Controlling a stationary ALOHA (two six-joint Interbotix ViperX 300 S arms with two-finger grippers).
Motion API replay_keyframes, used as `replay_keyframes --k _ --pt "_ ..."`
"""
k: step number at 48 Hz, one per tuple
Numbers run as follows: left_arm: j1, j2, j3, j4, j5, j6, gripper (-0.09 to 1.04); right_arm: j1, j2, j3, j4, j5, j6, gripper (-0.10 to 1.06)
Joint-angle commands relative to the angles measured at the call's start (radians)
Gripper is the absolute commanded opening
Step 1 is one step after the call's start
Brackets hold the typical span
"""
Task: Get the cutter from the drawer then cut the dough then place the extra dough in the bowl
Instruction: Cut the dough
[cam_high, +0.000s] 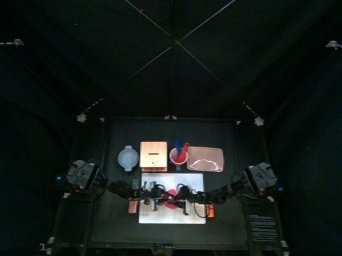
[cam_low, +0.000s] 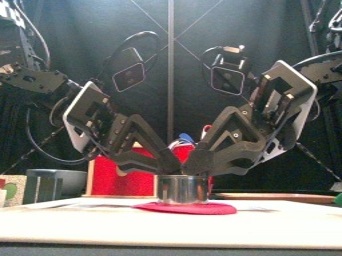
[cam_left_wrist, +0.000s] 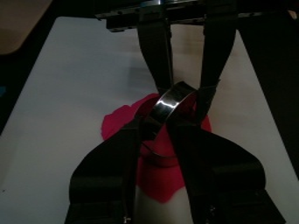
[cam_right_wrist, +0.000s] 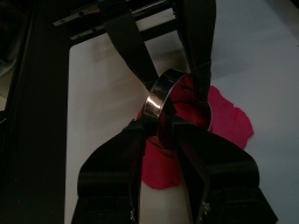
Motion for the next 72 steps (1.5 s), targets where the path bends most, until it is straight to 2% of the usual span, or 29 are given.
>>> replay_keyframes --k 1,21,29,45,64,72 --pt "-0.005 0.003 0.028 -0.005 0.054 0.003 0.71 -0.046 0.003 0.014 0.018 0.034 0.012 0.69" --pt "-0.044 -0.069 0.058 0.003 0.017 0.028 0.71 -0.054 -0.063 0.025 0.006 0.034 0.005 0.71" --pt "-0.043 -0.08 0.072 -0.002 -0.005 0.032 0.71 -0.054 -0.098 0.014 -0.029 0.034 0.006 0.72" --pt "-0.037 -0.14 0.074 -0.003 -0.054 0.08 0.72 -0.054 -0.121 -0.011 -0.046 0.035 0.008 0.9" --pt "-0.02 -0.163 0.048 -0.015 -0.11 0.14 0.72 -0.054 -0.121 -0.026 -0.054 0.06 0.006 0.91" --pt "-0.015 -0.193 0.054 -0.018 -0.124 0.179 0.72 -0.06 -0.124 -0.035 -0.075 0.061 0.006 0.91"
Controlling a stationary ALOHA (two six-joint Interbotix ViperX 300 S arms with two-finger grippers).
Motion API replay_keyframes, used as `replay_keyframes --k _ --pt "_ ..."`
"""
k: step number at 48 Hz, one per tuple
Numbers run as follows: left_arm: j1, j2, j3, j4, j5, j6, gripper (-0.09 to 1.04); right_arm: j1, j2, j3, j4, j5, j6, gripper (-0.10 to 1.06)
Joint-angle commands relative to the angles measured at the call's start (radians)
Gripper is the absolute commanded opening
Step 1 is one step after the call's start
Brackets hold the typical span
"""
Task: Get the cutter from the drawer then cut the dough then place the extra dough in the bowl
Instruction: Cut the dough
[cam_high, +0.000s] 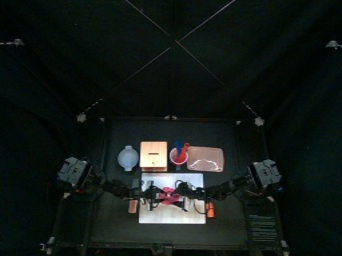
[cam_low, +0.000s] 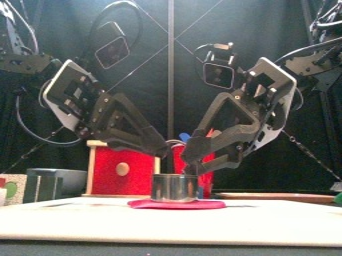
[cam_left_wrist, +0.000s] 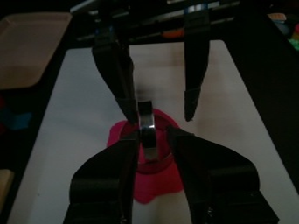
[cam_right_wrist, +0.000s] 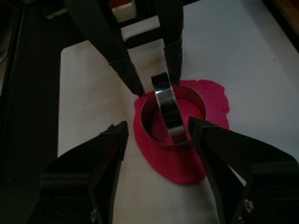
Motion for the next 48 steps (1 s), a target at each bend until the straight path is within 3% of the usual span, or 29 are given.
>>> replay_keyframes --k 1,20,31,48 --pt "0.006 -0.049 -0.009 -0.005 -0.012 0.02 0.72 -0.011 -0.043 -0.018 -0.015 0.002 -0.002 0.91" --pt "-0.005 -0.077 0.06 -0.083 -0.012 0.043 0.71 -0.043 -0.094 -0.029 -0.072 0.035 -0.002 0.91" --pt "-0.018 -0.028 0.052 -0.1 -0.015 0.04 0.7 -0.086 -0.114 -0.06 -0.146 0.1 0.002 0.91" --pt "-0.057 0.081 0.028 -0.147 -0.08 0.006 0.7 -0.15 -0.141 -0.209 -0.288 0.465 0.008 0.91"
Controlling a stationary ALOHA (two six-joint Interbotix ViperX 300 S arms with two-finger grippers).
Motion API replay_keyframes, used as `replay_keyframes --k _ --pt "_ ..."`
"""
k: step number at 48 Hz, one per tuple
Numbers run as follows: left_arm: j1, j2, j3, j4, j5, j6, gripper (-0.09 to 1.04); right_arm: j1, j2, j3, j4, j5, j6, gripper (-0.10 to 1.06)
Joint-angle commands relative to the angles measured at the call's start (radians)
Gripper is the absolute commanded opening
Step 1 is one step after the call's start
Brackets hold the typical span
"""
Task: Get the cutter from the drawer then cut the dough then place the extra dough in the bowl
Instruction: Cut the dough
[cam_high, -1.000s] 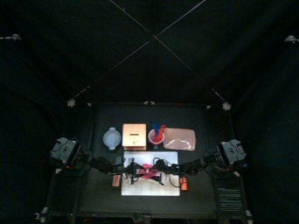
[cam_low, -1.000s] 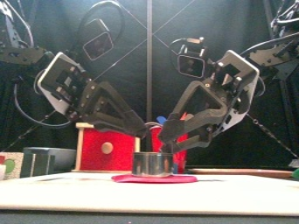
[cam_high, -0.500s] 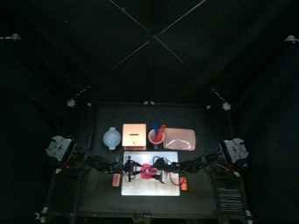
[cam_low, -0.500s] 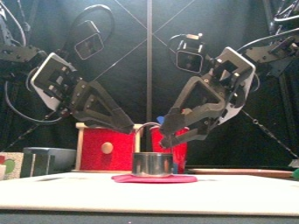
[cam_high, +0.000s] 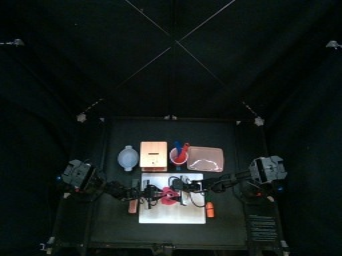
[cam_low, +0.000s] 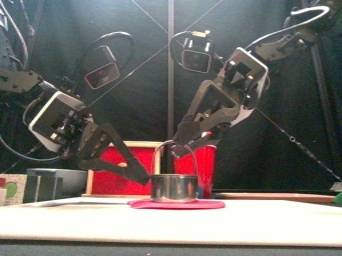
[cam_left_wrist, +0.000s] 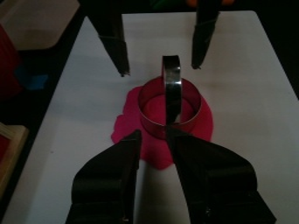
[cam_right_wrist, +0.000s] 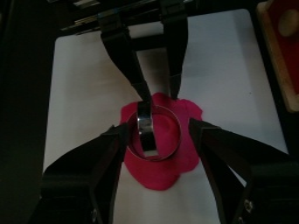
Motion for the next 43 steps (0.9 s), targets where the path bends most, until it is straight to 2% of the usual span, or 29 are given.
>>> replay_keyframes --k 1,12,28,43 --pt "-0.009 0.014 -0.018 -0.003 -0.018 -0.014 0.7 -0.018 -0.044 -0.075 -0.023 0.114 0.002 0.91" --pt "-0.012 0.034 -0.018 -0.003 -0.02 -0.032 0.7 -0.025 -0.011 -0.161 -0.043 0.265 0.0 0.91" --pt "-0.012 0.063 -0.025 -0.003 -0.021 -0.032 0.7 -0.017 0.055 -0.218 -0.044 0.35 -0.009 0.9" --pt "-0.012 0.071 -0.026 -0.005 -0.02 -0.032 0.69 -0.017 0.06 -0.244 -0.066 0.382 -0.002 0.9"
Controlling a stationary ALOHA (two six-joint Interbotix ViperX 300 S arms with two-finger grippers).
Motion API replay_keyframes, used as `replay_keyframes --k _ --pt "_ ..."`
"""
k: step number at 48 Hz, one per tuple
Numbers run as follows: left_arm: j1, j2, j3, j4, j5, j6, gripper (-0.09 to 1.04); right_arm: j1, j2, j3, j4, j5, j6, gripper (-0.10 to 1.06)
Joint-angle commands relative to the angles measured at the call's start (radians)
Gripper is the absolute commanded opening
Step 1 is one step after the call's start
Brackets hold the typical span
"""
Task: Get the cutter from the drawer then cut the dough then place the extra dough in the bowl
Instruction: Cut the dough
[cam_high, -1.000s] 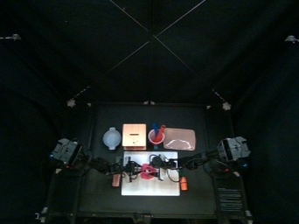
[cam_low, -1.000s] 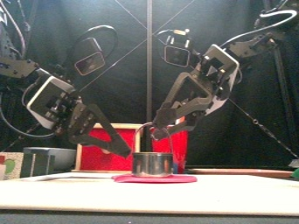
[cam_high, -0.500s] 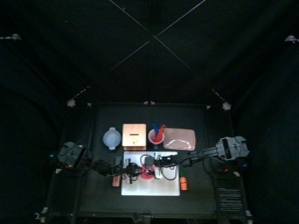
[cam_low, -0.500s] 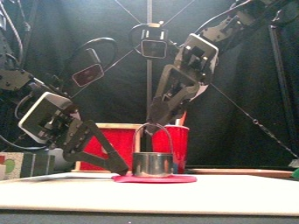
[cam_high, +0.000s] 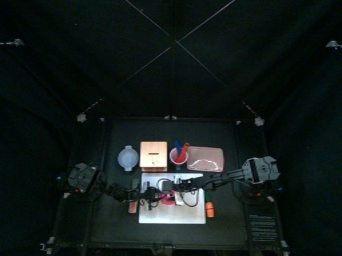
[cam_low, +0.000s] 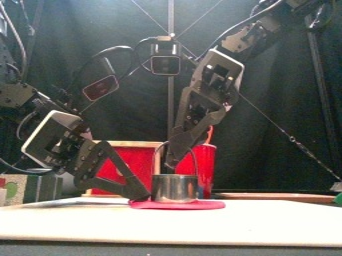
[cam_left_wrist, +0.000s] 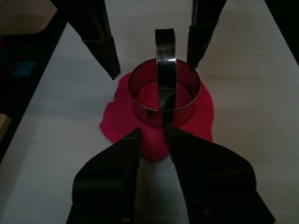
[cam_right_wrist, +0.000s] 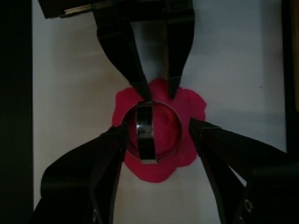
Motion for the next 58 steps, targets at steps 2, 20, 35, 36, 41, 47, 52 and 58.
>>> replay_keyframes --k 2,20,35,36,41,47,52,58 --pt "0.0 -0.003 -0.011 0.0 0.003 -0.002 0.69 0.0 -0.025 -0.026 0.0 0.003 0.002 0.9" --pt "-0.003 -0.034 -0.008 0.002 0.003 0.005 0.61 0.0 -0.023 -0.029 -0.002 0.003 0.003 0.9" --pt "-0.003 -0.034 -0.003 0.003 0.008 0.005 0.59 0.0 -0.02 -0.035 -0.002 0.005 0.003 0.9" --pt "-0.005 -0.034 -0.003 0.003 0.008 0.005 0.59 0.0 -0.02 -0.035 -0.002 0.003 0.003 0.9" --pt "-0.005 -0.034 -0.002 0.002 0.011 0.005 0.59 0.0 -0.02 -0.04 -0.002 0.005 0.003 0.89" --pt "-0.005 -0.034 -0.002 0.0 0.012 0.005 0.59 0.0 -0.02 -0.043 -0.002 0.012 0.005 0.84" --pt "-0.003 -0.034 0.0 0.0 0.014 0.003 0.59 0.0 -0.015 -0.044 -0.002 0.017 0.005 0.76" --pt "-0.003 -0.032 0.0 0.0 0.02 0.003 0.59 0.0 -0.011 -0.044 -0.002 0.021 0.002 0.66"
